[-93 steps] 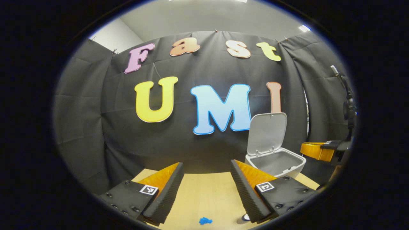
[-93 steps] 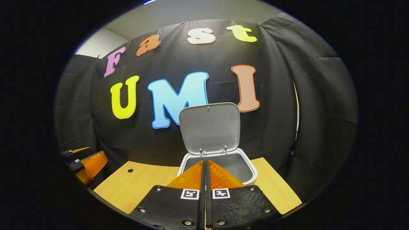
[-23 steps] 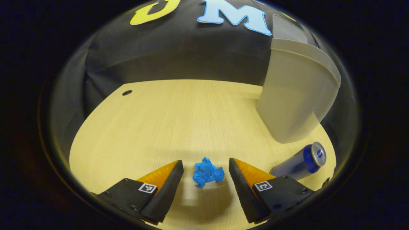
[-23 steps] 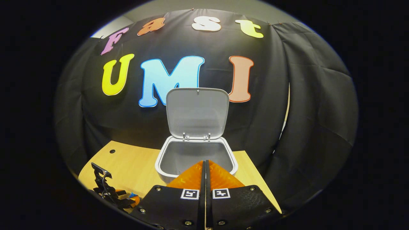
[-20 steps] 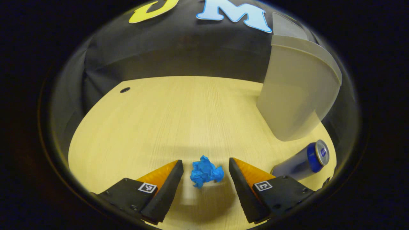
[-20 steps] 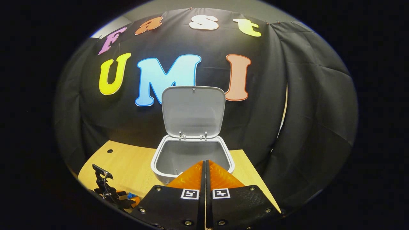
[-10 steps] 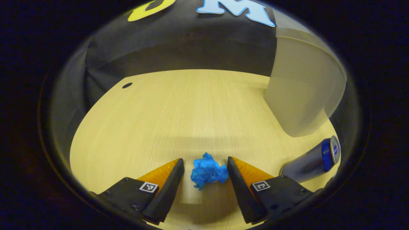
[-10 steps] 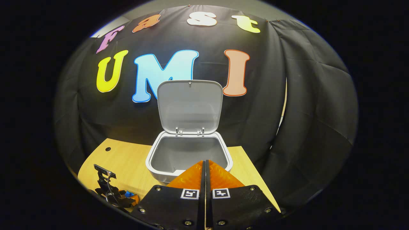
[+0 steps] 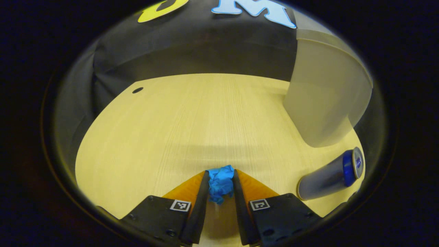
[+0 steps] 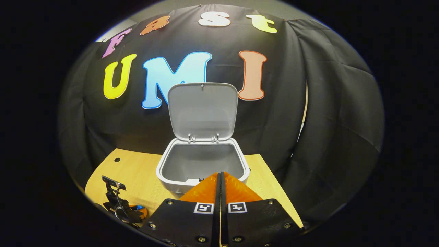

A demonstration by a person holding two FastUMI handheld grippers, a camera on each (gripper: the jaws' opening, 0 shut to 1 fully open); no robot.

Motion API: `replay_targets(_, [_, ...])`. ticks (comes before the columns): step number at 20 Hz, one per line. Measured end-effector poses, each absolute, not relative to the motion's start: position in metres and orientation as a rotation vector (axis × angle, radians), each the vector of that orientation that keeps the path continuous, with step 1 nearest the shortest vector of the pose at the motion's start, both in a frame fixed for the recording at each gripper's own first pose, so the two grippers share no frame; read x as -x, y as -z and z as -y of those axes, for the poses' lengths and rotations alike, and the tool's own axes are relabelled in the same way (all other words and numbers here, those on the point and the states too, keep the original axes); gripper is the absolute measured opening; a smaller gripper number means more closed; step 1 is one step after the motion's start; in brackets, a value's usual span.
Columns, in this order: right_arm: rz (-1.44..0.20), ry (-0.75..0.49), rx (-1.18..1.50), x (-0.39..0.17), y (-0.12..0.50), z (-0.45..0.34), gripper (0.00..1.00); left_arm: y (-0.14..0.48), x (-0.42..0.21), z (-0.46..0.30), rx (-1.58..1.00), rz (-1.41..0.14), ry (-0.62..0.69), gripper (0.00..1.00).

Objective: Press the lid of the desktop garbage bin to open it, pick up the crumpled paper on the desktop and throw it into the bin, then pick up the pop can on the desktop and drop it into the bin, and finally close the garbage bin lid.

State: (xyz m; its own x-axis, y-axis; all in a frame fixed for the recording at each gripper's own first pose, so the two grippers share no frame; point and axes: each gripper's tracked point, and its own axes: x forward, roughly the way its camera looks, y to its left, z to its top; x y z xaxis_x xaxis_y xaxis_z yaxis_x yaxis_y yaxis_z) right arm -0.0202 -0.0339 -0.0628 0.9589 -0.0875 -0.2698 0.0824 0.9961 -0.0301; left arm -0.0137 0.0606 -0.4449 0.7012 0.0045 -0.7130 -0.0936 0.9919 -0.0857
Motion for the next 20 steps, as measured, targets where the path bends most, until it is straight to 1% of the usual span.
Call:
replay_targets(1, [-0.272,0.086,0.017,0.021,0.063,0.034,0.01,0.438,0.011,-0.062,0.116,-0.784,-0.055,0.5])
replay_targets(2, [-0.271,0.086,0.017,0.021,0.062,0.034,0.01,0.43,0.008,-0.063,0.111,-0.772,-0.054,0.48])
replay_targets(3, [-0.27,0.085,0.017,0.021,0.063,0.035,0.01,0.42,0.004,-0.065,0.103,-0.758,-0.052,0.49])
replay_targets(6, [-0.264,0.079,0.012,0.022,0.063,0.035,0.01,0.377,-0.012,-0.073,0.066,-0.687,-0.049,0.5])
replay_targets(7, [-0.26,0.078,0.009,0.023,0.063,0.035,0.01,0.36,-0.02,-0.076,0.061,-0.659,-0.045,0.48])
replay_targets(8, [-0.257,0.075,0.004,0.023,0.063,0.034,0.01,0.357,-0.013,-0.076,0.054,-0.634,-0.043,0.5])
replay_targets(11, [-0.247,0.069,-0.01,0.023,0.064,0.034,0.01,0.32,-0.025,-0.06,0.008,-0.555,-0.024,0.47])
replay_targets(12, [-0.244,0.067,-0.015,0.024,0.063,0.034,0.01,0.307,-0.026,-0.057,-0.013,-0.532,-0.014,0.45])
replay_targets(14, [-0.237,0.065,-0.024,0.025,0.064,0.034,0.01,0.282,-0.031,-0.046,-0.012,-0.492,0.006,0.45])
replay_targets(15, [-0.232,0.065,-0.029,0.025,0.064,0.034,0.01,0.269,-0.037,-0.044,-0.005,-0.469,0.009,0.5])
replay_targets(16, [-0.229,0.065,-0.035,0.025,0.065,0.034,0.01,0.255,-0.042,-0.042,-0.001,-0.444,0.01,0.45])
replay_targets(17, [-0.227,0.065,-0.04,0.024,0.065,0.034,0.01,0.241,-0.046,-0.042,0.001,-0.42,0.013,0.5])
replay_targets(19, [-0.223,0.067,-0.053,0.024,0.067,0.035,0.01,0.212,-0.057,-0.04,0.002,-0.371,0.024,0.47])
replay_targets(20, [-0.221,0.07,-0.061,0.026,0.067,0.034,0.01,0.198,-0.062,-0.038,-0.002,-0.349,0.031,0.5])
